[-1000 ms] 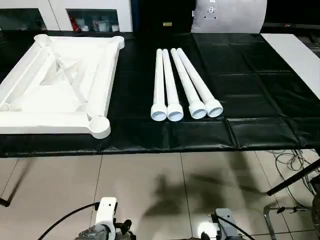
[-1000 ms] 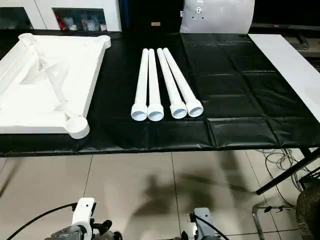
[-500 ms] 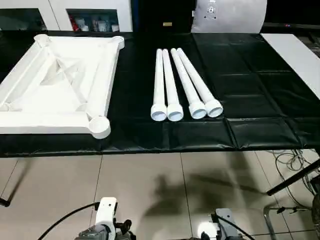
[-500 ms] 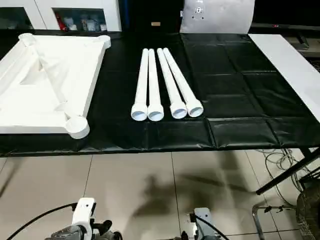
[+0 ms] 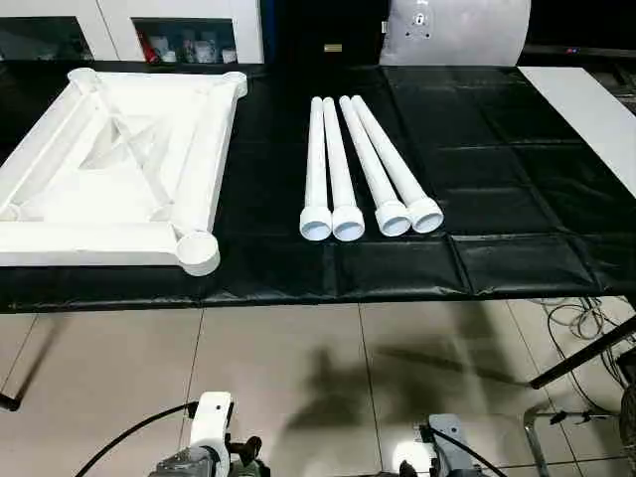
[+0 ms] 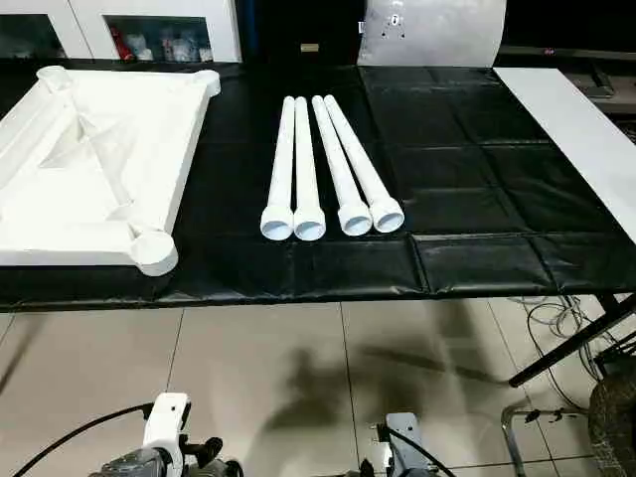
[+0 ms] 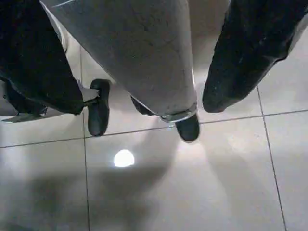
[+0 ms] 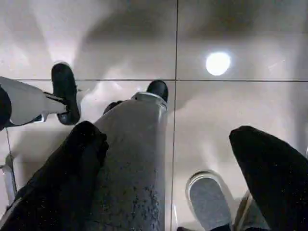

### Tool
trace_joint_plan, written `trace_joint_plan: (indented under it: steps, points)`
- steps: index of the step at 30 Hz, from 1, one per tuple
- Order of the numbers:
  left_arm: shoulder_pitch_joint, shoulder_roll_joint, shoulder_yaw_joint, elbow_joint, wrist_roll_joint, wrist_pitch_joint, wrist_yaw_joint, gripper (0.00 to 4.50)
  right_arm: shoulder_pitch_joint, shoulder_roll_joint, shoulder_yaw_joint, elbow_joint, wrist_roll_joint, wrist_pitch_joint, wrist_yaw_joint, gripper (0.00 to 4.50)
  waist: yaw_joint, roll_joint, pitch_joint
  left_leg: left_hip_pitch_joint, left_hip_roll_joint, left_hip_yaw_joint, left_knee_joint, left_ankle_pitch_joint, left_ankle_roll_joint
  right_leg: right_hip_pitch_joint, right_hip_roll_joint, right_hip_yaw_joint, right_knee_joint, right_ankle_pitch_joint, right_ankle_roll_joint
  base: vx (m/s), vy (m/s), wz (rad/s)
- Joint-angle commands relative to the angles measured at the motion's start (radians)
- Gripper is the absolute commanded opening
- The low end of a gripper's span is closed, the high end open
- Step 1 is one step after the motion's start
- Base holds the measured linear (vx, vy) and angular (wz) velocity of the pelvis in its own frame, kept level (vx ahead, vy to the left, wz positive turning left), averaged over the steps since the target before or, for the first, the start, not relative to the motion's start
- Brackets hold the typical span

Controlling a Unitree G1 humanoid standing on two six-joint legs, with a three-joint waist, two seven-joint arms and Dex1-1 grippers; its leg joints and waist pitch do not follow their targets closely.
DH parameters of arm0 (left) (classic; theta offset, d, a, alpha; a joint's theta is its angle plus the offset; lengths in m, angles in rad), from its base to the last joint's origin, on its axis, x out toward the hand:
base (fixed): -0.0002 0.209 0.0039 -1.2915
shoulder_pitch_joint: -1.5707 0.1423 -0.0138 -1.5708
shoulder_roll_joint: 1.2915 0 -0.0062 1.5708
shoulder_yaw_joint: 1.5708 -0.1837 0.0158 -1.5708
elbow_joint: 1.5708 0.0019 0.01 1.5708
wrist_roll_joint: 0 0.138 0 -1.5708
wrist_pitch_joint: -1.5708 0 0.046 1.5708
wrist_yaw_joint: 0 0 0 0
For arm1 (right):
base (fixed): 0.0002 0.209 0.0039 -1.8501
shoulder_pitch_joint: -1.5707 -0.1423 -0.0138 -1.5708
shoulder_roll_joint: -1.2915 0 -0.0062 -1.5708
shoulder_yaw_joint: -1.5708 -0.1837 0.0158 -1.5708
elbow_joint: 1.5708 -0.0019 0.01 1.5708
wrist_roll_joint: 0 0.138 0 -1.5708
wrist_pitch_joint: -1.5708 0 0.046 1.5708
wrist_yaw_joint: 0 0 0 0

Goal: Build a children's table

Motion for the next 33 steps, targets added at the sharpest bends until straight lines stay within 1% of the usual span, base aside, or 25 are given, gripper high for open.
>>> trace_joint_plan:
  steps: [1, 2, 3, 5, 7, 8, 9, 11, 13, 14, 15, 17, 18, 19, 20, 21, 22, 23, 25, 26, 27, 28, 29, 30, 33]
  points:
    - [-0.113, 0.024, -0.016, 0.135, 0.087, -0.015, 0.107, 4.48, -0.130, -0.020, -0.025, 0.038, -0.035, -0.025, -0.085, 4.50, -0.012, -0.002, -0.071, 0.024, 0.095, -0.029, -0.066, -0.114, 0.092, 0.034, -0.107, 0.054, -0.058, 0.077, -0.288, 0.000, 0.000, 0.00]
    - [-0.113, 0.024, -0.016, 0.135, 0.087, -0.015, 0.107, 4.48, -0.130, -0.020, -0.025, 0.038, -0.035, -0.025, -0.085, 4.50, -0.007, 0.000, -0.073, 0.024, 0.097, -0.033, -0.064, -0.101, 0.097, 0.039, -0.114, 0.054, -0.059, 0.090, -0.284, 0.000, 0.000, 0.00]
    - [-0.114, 0.026, -0.013, 0.137, 0.085, -0.020, 0.106, 4.48, -0.133, -0.017, -0.037, 0.036, -0.023, -0.031, -0.083, 4.50, -0.009, -0.001, -0.069, 0.018, 0.102, -0.032, -0.067, -0.111, 0.095, 0.040, -0.123, 0.055, -0.061, 0.081, -0.281, 0.000, 0.000, 0.00]
    - [-0.116, 0.030, -0.007, 0.142, 0.081, -0.030, 0.104, 4.48, -0.139, -0.009, -0.068, 0.033, 0.010, -0.038, -0.063, 4.50, -0.005, 0.001, -0.068, 0.023, 0.101, -0.027, -0.064, -0.141, 0.090, 0.037, -0.123, 0.057, -0.065, 0.058, -0.286, 0.000, 0.000, 0.00]
    - [-0.118, 0.037, 0.002, 0.141, 0.074, -0.038, 0.099, 4.48, -0.149, -0.006, -0.059, 0.025, 0.002, -0.086, -0.052, 4.50, -0.004, -0.001, -0.072, 0.024, 0.100, -0.026, -0.064, -0.149, 0.086, 0.039, -0.122, 0.056, -0.066, 0.054, -0.284, 0.000, 0.000, 0.00]
    - [-0.120, 0.044, 0.003, 0.130, 0.071, -0.047, 0.086, 4.48, -0.161, 0.007, -0.074, 0.017, 0.027, -0.093, 0.016, 4.50, -0.001, 0.008, -0.077, 0.026, 0.100, -0.028, -0.064, -0.157, 0.083, 0.040, -0.119, 0.055, -0.063, 0.076, -0.286, 0.000, 0.000, 0.00]
    - [-0.120, 0.044, 0.003, 0.130, 0.071, -0.047, 0.086, 4.48, -0.161, 0.007, -0.074, 0.017, 0.027, -0.093, 0.016, 4.50, -0.002, 0.004, -0.080, 0.024, 0.101, -0.028, -0.063, -0.152, 0.086, 0.042, -0.119, 0.055, -0.061, 0.094, -0.289, 0.000, 0.000, 0.00]
    - [-0.124, 0.048, 0.004, 0.127, 0.079, -0.086, 0.071, 4.48, -0.173, 0.023, -0.096, 0.018, 0.049, -0.109, 0.076, 4.50, 0.000, 0.012, -0.080, 0.024, 0.102, -0.030, -0.063, -0.152, 0.095, 0.040, -0.118, 0.054, -0.059, 0.127, -0.299, 0.000, 0.000, 0.00]
    - [-0.123, 0.052, 0.011, 0.124, 0.086, -0.125, 0.065, 4.48, -0.182, 0.027, -0.106, 0.020, 0.047, -0.124, 0.088, 4.50, 0.002, 0.009, -0.077, 0.024, 0.103, -0.031, -0.067, -0.176, 0.093, 0.039, -0.118, 0.053, -0.061, 0.104, -0.302, 0.000, 0.000, 0.00]
    - [-0.115, 0.055, 0.029, 0.107, 0.070, -0.154, 0.038, 4.48, -0.186, 0.024, -0.105, 0.014, 0.036, -0.146, 0.094, 4.50, 0.003, 0.010, -0.077, 0.026, 0.104, -0.031, -0.068, -0.186, 0.087, 0.039, -0.118, 0.053, -0.063, 0.082, -0.303, 0.000, 0.000, 0.00]
    - [-0.107, 0.058, 0.049, 0.082, 0.048, -0.179, 0.026, 4.48, -0.189, 0.022, -0.113, 0.003, 0.046, -0.164, 0.106, 4.50, 0.005, 0.004, -0.073, 0.026, 0.104, -0.030, -0.069, -0.195, 0.080, 0.037, -0.119, 0.053, -0.065, 0.059, -0.302, 0.000, 0.000, 0.00]
    - [-0.054, 0.066, 0.100, -0.046, -0.019, -0.250, -0.030, 4.48, -0.199, 0.016, -0.145, -0.055, 0.099, -0.196, 0.179, 4.50, 0.008, 0.008, -0.071, 0.023, 0.108, -0.032, -0.071, -0.214, 0.073, 0.040, -0.126, 0.055, -0.066, 0.035, -0.303, 0.000, 0.000, 0.00]
    - [-0.045, 0.067, 0.103, -0.065, -0.025, -0.254, -0.038, 4.48, -0.197, 0.015, -0.144, -0.064, 0.101, -0.201, 0.190, 4.50, 0.005, 0.009, -0.068, 0.021, 0.108, -0.032, -0.074, -0.222, 0.074, 0.037, -0.118, 0.053, -0.064, 0.035, -0.297, 0.000, 0.000, 0.00]
    - [-0.024, 0.069, 0.104, -0.106, -0.033, -0.263, -0.052, 4.48, -0.163, 0.006, -0.126, -0.117, 0.098, -0.215, 0.215, 4.50, 0.008, 0.012, -0.066, 0.024, 0.108, -0.032, -0.074, -0.227, 0.075, 0.035, -0.116, 0.052, -0.065, 0.034, -0.293, 0.000, 0.000, 0.00]
    - [0.032, 0.078, 0.096, -0.217, -0.042, -0.268, -0.075, 4.48, -0.067, -0.018, -0.093, -0.269, 0.092, -0.225, 0.250, 4.50, 0.013, 0.009, -0.060, 0.020, 0.110, -0.032, -0.076, -0.221, 0.089, 0.038, -0.115, 0.053, -0.067, 0.050, -0.270, 0.000, 0.000, 0.00]
    - [0.032, 0.078, 0.096, -0.217, -0.042, -0.268, -0.075, 4.48, -0.067, -0.018, -0.093, -0.269, 0.092, -0.225, 0.250, 4.50, 0.012, 0.007, -0.063, 0.022, 0.108, -0.029, -0.073, -0.217, 0.096, 0.033, -0.113, 0.054, -0.064, 0.062, -0.263, 0.000, 0.000, 0.00]
    - [0.077, 0.085, 0.092, -0.303, -0.054, -0.249, -0.096, 4.48, -0.015, -0.031, -0.082, -0.363, 0.096, -0.223, 0.281, 4.50, 0.009, 0.004, -0.063, 0.022, 0.105, -0.028, -0.073, -0.215, 0.102, 0.035, -0.111, 0.053, -0.063, 0.066, -0.261, 0.000, 0.000, 0.00]
    - [0.139, 0.098, 0.080, -0.416, -0.059, -0.221, -0.113, 4.48, 0.044, -0.048, -0.078, -0.484, 0.116, -0.200, 0.322, 4.50, 0.016, 0.004, -0.064, 0.019, 0.107, -0.030, -0.071, -0.195, 0.116, 0.039, -0.112, 0.053, -0.063, 0.080, -0.248, 0.000, 0.000, 0.00]
    - [0.208, 0.111, 0.061, -0.536, -0.065, -0.195, -0.135, 4.48, 0.107, -0.063, -0.080, -0.619, 0.145, -0.149, 0.347, 4.50, 0.016, 0.002, -0.060, 0.015, 0.106, -0.032, -0.072, -0.171, 0.137, 0.038, -0.105, 0.052, -0.061, 0.112, -0.236, 0.000, 0.000, 0.00]
    - [0.267, 0.123, 0.050, -0.643, -0.068, -0.175, -0.145, 4.48, 0.162, -0.079, -0.075, -0.737, 0.162, -0.106, 0.360, 4.50, 0.013, 0.002, -0.051, 0.013, 0.104, -0.029, -0.078, -0.220, 0.135, 0.030, -0.101, 0.053, -0.072, 0.026, -0.225, 0.000, 0.000, 0.00]
    - [0.267, 0.123, 0.050, -0.643, -0.068, -0.175, -0.145, 4.48, 0.162, -0.079, -0.075, -0.737, 0.162, -0.106, 0.360, 4.50, 0.013, 0.002, -0.051, 0.013, 0.104, -0.029, -0.078, -0.220, 0.135, 0.030, -0.101, 0.053, -0.072, 0.026, -0.225, 0.000, 0.000, 0.00]
    - [0.310, 0.130, 0.049, -0.723, -0.074, -0.146, -0.153, 4.48, 0.204, -0.092, -0.061, -0.810, 0.154, -0.087, 0.368, 4.50, 0.012, 0.003, -0.041, 0.015, 0.106, -0.030, -0.086, -0.271, 0.110, 0.025, -0.100, 0.055, -0.083, -0.086, -0.216, 0.000, 0.000, 0.00]
    - [0.333, 0.133, 0.050, -0.765, -0.077, -0.130, -0.158, 4.48, 0.225, -0.100, -0.052, -0.845, 0.147, -0.079, 0.372, 4.50, 0.015, 0.005, -0.038, 0.015, 0.108, -0.032, -0.089, -0.300, 0.095, 0.023, -0.102, 0.056, -0.088, -0.146, -0.209, 0.000, 0.000, 0.00]
    - [0.404, 0.145, 0.053, -0.890, -0.080, -0.106, -0.155, 4.48, 0.297, -0.111, -0.049, -0.958, 0.146, -0.072, 0.359, 4.50, 0.015, 0.002, -0.026, 0.018, 0.107, -0.033, -0.095, -0.367, 0.051, 0.014, -0.102, 0.064, -0.103, -0.290, -0.180, 0.000, 0.000, 0.00]
    - [0.492, 0.170, 0.054, -1.051, -0.087, -0.074, -0.152, 4.48, 0.395, -0.137, -0.038, -1.129, 0.152, -0.061, 0.358, 4.50, 0.019, 0.002, -0.020, 0.018, 0.107, -0.037, -0.102, -0.407, 0.027, 0.009, -0.100, 0.069, -0.111, -0.351, -0.139, 0.000, 0.000, 0.00]
